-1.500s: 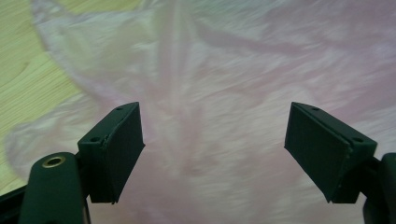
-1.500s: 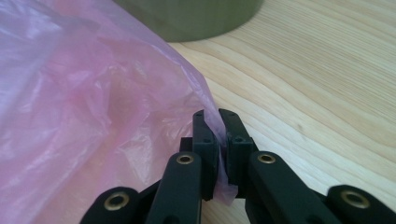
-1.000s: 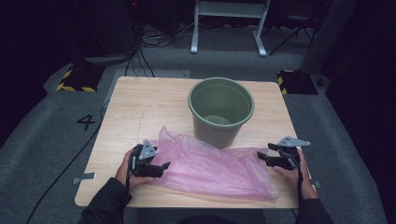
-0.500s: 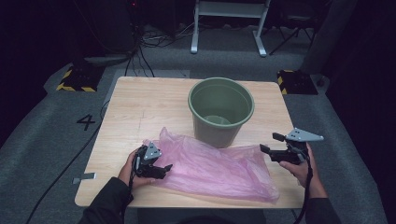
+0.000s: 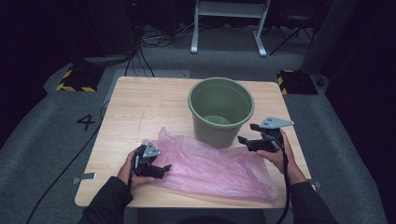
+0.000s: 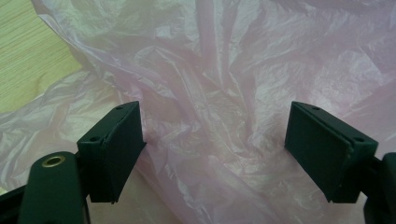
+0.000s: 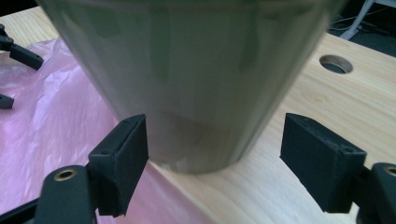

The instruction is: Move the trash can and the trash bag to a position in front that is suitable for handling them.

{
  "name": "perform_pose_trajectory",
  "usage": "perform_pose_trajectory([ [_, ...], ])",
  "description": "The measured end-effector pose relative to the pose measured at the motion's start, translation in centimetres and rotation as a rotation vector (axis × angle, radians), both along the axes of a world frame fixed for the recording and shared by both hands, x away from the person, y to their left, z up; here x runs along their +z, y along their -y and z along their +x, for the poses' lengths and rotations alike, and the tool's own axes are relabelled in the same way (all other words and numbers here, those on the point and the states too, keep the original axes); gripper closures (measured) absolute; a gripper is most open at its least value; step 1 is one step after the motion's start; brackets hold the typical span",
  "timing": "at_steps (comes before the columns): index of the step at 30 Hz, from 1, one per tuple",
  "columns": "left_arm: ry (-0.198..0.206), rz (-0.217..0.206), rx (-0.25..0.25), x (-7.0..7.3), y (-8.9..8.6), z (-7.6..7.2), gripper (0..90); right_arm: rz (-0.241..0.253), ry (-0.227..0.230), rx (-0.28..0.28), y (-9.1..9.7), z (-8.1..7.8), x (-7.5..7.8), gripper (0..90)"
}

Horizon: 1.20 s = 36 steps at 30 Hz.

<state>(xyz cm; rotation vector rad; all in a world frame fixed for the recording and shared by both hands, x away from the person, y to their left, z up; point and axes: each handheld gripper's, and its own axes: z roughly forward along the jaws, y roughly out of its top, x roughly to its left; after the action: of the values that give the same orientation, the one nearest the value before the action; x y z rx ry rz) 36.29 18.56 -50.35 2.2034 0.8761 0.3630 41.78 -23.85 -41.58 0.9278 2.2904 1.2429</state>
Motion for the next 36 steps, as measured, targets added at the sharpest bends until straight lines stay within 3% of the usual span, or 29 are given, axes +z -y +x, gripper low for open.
perform_pose_trajectory([
  [6,-0.001,0.002,0.000,0.0,0.0,0.2,18.5,-0.030,-0.013,0.026,-1.9,1.0,-0.1,20.8],
  [17,-0.001,-0.001,0.041,0.0,0.2,0.6,18.4,-0.006,-0.022,-0.008,-3.8,2.7,-0.3,21.5],
  [23,0.001,0.001,0.066,0.0,0.3,0.8,18.4,-0.040,-0.022,-0.046,-5.1,4.1,-0.1,22.9],
  [24,-0.001,0.001,0.077,0.0,0.3,0.9,18.3,-0.066,-0.010,-0.046,-5.1,4.4,0.1,22.7],
  [27,0.005,0.006,0.088,0.0,0.4,0.9,18.3,-0.061,-0.009,-0.055,-4.8,4.5,0.4,24.0],
  [29,0.004,0.005,0.094,0.0,0.4,0.9,18.3,-0.048,-0.010,-0.059,-3.7,3.8,0.7,23.8],
  [33,-0.001,-0.001,0.104,0.0,0.5,1.0,18.3,-0.111,0.010,-0.022,-1.6,1.2,0.7,24.6],
  [34,-0.001,-0.001,0.104,0.0,0.5,1.0,18.3,-0.111,0.010,-0.022,-1.6,1.2,0.7,24.6],
  [36,0.001,0.004,0.108,0.0,0.7,1.2,18.3,-0.119,0.006,0.016,0.2,-1.4,0.4,25.1],
])
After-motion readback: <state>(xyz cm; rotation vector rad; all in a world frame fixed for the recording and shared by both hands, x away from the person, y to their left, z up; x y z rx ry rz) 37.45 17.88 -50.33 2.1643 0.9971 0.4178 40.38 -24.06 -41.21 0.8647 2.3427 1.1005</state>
